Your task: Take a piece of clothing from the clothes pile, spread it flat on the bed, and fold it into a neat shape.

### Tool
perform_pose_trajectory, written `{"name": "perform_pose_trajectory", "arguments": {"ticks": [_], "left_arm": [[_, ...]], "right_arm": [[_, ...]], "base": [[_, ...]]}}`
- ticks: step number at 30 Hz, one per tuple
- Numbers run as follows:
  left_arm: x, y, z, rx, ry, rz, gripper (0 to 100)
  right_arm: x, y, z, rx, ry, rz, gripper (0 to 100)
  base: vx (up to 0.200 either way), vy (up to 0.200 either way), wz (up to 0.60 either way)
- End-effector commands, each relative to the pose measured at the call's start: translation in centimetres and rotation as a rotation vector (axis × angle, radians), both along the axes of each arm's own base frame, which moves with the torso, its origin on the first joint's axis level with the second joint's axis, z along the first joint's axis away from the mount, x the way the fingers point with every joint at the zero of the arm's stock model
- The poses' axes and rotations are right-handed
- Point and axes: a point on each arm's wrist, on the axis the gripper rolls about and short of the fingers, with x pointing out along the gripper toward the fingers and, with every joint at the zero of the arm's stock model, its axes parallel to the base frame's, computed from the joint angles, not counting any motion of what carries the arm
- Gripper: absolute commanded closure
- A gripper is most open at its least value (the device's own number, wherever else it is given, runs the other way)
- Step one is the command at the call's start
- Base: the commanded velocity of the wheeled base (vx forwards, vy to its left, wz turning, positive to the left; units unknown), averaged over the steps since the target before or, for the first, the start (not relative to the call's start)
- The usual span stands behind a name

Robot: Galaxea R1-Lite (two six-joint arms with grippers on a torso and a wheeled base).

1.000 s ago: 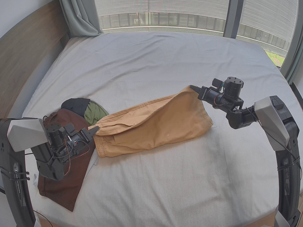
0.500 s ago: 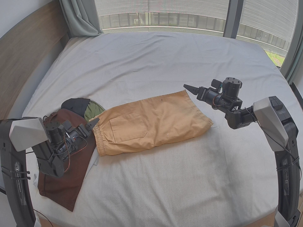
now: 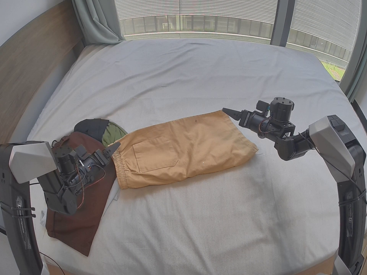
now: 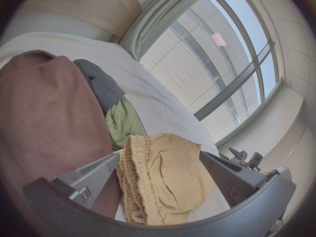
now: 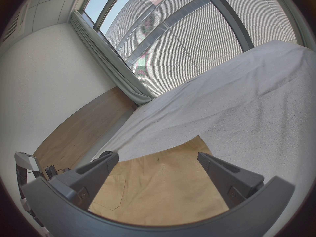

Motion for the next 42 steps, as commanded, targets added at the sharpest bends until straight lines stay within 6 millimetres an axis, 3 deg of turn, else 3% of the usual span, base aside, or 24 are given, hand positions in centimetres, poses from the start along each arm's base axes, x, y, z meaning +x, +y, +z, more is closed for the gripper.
{"name": "perform_pose_trajectory", "arguments": {"ticks": [1, 8, 21, 32, 42], "left_arm": [[-0.5, -0.1, 1.7, -0.004, -0.035, -0.01, 0], [-1.4, -1.1, 2.5, -0.019, -0.033, -0.042, 0], [-2.9, -2.4, 3.5, -0.02, -0.029, -0.129, 0], [-3.4, -2.5, 3.2, 0.003, -0.021, -0.169, 0], [-3.7, -2.9, 2.7, 0.047, -0.021, -0.181, 0]], "right_arm": [[-2.1, -0.2, 0.8, -0.007, 0.03, 0.007, 0], [-5.6, -0.9, -0.1, -0.026, 0.134, 0.014, 0], [-10.1, -2.1, -2.7, 0.059, 0.244, -0.001, 0], [-12.2, -1.9, -4.8, 0.101, 0.255, 0.01, 0], [-12.1, -0.7, -5.9, 0.098, 0.266, 0.03, 0]], "base": [[0.0, 0.0, 0.0], [0.0, 0.0, 0.0], [0.0, 0.0, 0.0], [0.0, 0.0, 0.0], [0.0, 0.0, 0.0]]}}
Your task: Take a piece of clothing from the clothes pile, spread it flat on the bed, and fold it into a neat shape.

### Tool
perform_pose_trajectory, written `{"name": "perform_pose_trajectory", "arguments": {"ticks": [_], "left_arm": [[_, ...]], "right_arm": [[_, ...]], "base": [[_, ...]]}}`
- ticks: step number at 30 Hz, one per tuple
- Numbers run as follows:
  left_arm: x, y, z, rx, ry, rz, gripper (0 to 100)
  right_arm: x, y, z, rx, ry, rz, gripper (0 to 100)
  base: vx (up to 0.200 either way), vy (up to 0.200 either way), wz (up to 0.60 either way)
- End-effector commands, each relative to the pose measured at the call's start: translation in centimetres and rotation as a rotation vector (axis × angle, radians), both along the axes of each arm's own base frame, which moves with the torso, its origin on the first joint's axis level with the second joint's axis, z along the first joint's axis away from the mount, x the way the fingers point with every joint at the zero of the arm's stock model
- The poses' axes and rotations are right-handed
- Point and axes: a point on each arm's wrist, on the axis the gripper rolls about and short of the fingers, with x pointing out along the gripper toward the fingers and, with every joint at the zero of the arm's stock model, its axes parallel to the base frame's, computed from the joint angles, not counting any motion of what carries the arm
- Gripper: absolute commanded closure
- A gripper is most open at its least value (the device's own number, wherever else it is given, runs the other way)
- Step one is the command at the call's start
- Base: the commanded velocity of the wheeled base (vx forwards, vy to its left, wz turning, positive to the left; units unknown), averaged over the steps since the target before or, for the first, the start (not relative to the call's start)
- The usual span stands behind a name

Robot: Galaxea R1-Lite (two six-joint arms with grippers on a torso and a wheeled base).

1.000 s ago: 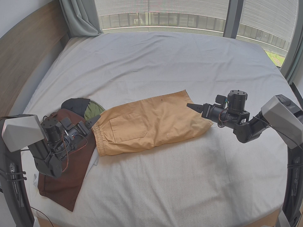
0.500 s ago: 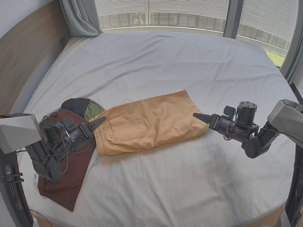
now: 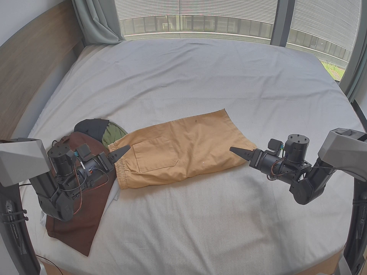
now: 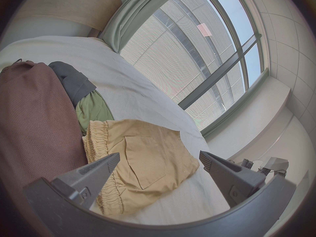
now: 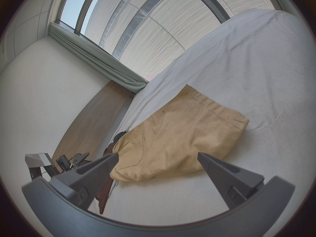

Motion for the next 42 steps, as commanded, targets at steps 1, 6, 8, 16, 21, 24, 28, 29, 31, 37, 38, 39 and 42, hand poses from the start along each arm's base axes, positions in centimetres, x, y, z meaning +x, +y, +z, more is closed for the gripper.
{"name": "perform_pose_trajectory", "arguments": {"ticks": [1, 6, 8, 16, 21, 24, 28, 29, 31, 37, 38, 39, 42], "left_arm": [[0.0, -0.2, -0.3, 0.006, 0.007, -0.004, 0], [-0.1, -0.2, -0.3, 0.009, 0.005, -0.005, 0], [-0.1, -0.2, -0.3, 0.01, 0.006, -0.005, 0], [-0.1, -0.2, -0.3, 0.011, 0.007, -0.005, 0], [-0.1, -0.3, -0.4, 0.009, 0.01, -0.006, 0], [-0.1, -0.3, -0.4, 0.009, 0.01, -0.006, 0], [-0.1, -0.2, -0.4, 0.009, 0.008, -0.005, 0], [-0.1, -0.2, -0.4, 0.009, 0.008, -0.005, 0], [-0.1, -0.2, -0.4, 0.009, 0.008, -0.005, 0], [-0.1, -0.2, -0.3, 0.009, 0.005, -0.005, 0], [-0.1, -0.2, -0.3, 0.009, 0.005, -0.005, 0], [-0.1, -0.2, -0.3, 0.009, 0.005, -0.005, 0], [0.0, -0.2, -0.4, 0.009, 0.007, -0.005, 0]], "right_arm": [[0.1, 0.4, -0.7, -0.005, 0.017, 0.007, 0], [0.0, 0.9, -1.2, -0.007, 0.03, 0.021, 0], [0.1, 0.9, -1.4, -0.008, 0.033, 0.021, 0], [0.6, 1.1, -2.9, -0.018, 0.06, 0.011, 0], [0.8, 1.2, -4.0, -0.024, 0.081, 0.013, 0], [0.8, 1.4, -4.6, -0.028, 0.094, 0.018, 0], [1.3, 1.6, -5.9, -0.031, 0.108, 0.017, 0], [1.4, 1.6, -6.0, -0.031, 0.11, 0.017, 0], [1.6, 1.7, -6.8, -0.04, 0.118, 0.001, 0], [2.2, 2.3, -7.8, -0.045, 0.111, -0.012, 0], [2.3, 2.4, -7.9, -0.044, 0.11, -0.01, 0], [2.3, 2.4, -7.9, -0.044, 0.11, -0.01, 0], [2.9, 3.3, -8.3, -0.031, 0.094, 0.001, 0]], "base": [[0.0, 0.0, 0.0], [0.0, 0.0, 0.0], [0.0, 0.0, 0.0], [0.0, 0.0, 0.0], [0.0, 0.0, 0.0], [0.0, 0.0, 0.0], [0.0, 0.0, 0.0], [0.0, 0.0, 0.0], [0.0, 0.0, 0.0], [0.0, 0.0, 0.0], [0.0, 0.0, 0.0], [0.0, 0.0, 0.0], [0.0, 0.0, 0.0]]}}
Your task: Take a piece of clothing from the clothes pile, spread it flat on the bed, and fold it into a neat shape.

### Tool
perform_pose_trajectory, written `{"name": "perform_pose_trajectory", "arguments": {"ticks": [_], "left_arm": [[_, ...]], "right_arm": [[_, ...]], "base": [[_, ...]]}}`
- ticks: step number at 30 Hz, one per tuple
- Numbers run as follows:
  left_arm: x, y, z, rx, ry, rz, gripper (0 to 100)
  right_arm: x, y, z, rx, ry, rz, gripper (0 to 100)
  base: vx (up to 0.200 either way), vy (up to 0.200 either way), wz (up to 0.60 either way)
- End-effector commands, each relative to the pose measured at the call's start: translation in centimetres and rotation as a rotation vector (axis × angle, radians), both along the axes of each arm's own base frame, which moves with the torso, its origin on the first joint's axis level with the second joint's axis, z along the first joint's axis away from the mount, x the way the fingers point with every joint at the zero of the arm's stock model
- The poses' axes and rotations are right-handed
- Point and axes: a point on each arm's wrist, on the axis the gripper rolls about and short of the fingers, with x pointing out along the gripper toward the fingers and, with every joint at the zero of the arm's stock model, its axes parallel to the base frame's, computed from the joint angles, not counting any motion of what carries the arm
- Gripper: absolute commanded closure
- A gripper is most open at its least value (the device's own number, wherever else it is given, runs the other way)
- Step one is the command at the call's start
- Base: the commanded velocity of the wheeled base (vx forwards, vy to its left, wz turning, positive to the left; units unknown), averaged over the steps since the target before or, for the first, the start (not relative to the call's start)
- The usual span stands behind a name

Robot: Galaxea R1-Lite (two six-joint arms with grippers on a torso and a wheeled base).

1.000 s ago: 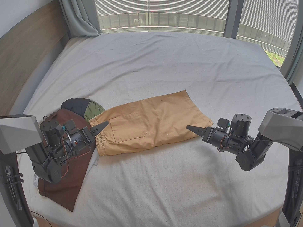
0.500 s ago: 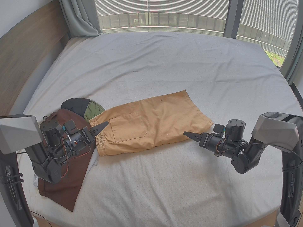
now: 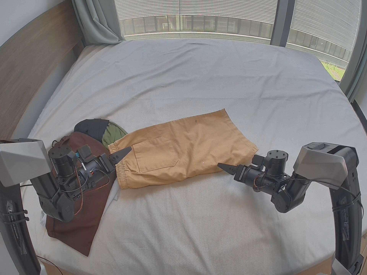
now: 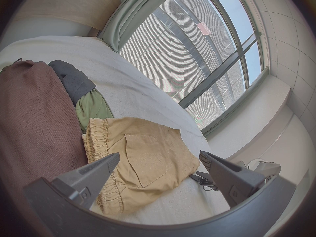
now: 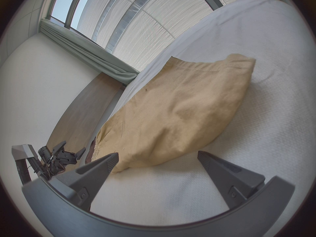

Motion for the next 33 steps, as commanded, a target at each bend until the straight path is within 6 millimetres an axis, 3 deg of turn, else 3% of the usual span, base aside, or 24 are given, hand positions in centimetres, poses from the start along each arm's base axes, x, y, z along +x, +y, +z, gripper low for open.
{"name": "perform_pose_trajectory", "arguments": {"ticks": [1, 13, 29, 30, 33], "left_arm": [[0.0, 0.0, -0.1, 0.0, 0.002, 0.0, 0], [0.1, 0.0, -0.2, -0.004, 0.006, -0.001, 0], [0.1, 0.0, -0.3, -0.003, 0.008, -0.003, 0], [0.1, 0.0, -0.3, -0.002, 0.008, -0.001, 0], [0.1, 0.0, -0.3, -0.002, 0.008, -0.001, 0]], "right_arm": [[0.6, 1.0, -1.5, 0.014, 0.012, 0.012, 0], [1.0, 3.4, -2.1, 0.109, -0.049, 0.045, 0], [1.5, 3.6, -2.5, 0.128, -0.085, 0.03, 0], [1.6, 3.6, -2.4, 0.129, -0.088, 0.029, 100], [1.6, 3.6, -2.5, 0.131, -0.092, 0.029, 100]], "base": [[0.0, 0.0, 0.0], [0.0, 0.0, 0.0], [0.0, 0.0, 0.0], [0.0, 0.0, 0.0], [0.0, 0.0, 0.0]]}}
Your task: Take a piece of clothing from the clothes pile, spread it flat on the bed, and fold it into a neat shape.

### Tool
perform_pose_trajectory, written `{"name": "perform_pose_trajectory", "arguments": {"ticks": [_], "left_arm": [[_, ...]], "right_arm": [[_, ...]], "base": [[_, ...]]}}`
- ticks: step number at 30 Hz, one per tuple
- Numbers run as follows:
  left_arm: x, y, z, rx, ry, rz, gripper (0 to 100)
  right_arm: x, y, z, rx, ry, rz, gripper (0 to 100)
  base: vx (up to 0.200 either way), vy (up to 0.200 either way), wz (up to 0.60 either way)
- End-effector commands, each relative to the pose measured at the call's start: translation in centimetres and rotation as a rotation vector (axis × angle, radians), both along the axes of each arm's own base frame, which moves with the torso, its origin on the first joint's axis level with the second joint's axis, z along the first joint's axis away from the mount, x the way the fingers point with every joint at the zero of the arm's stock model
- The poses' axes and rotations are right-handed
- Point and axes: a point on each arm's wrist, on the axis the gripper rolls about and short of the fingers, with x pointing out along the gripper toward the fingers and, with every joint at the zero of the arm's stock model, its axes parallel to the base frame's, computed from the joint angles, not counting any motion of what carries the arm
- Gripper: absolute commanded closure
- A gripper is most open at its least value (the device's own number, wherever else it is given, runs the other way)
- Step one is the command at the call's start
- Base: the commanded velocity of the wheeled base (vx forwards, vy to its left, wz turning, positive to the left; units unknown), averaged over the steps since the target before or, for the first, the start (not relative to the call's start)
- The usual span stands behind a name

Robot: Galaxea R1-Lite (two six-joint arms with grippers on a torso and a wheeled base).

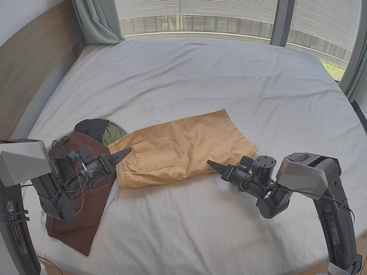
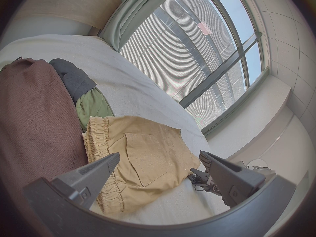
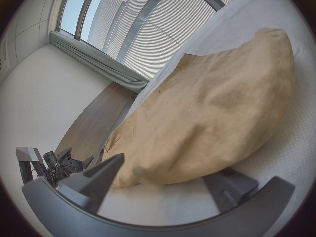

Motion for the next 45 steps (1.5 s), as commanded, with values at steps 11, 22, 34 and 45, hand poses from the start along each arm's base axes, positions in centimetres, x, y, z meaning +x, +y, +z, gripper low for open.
{"name": "perform_pose_trajectory", "arguments": {"ticks": [11, 22, 34, 45], "left_arm": [[0.0, 0.0, -0.3, 0.006, 0.007, -0.002, 0], [0.4, 0.4, -1.8, 0.106, -0.016, -0.007, 0], [0.4, 0.5, -1.4, 0.1, -0.026, -0.009, 0], [0.7, 0.8, -1.1, 0.093, -0.039, -0.003, 0]], "right_arm": [[-0.6, -0.3, -0.4, -0.003, 0.005, -0.006, 100], [-2.7, -0.9, 0.4, -0.013, 0.023, 0.001, 100], [-4.9, -1.7, 0.9, -0.042, 0.082, 0.001, 100], [-8.8, -3.2, 1.7, -0.17, 0.113, 0.022, 100]], "base": [[0.0, 0.0, 0.0], [0.0, 0.0, 0.0], [0.0, 0.0, 0.0], [0.0, 0.0, 0.0]]}}
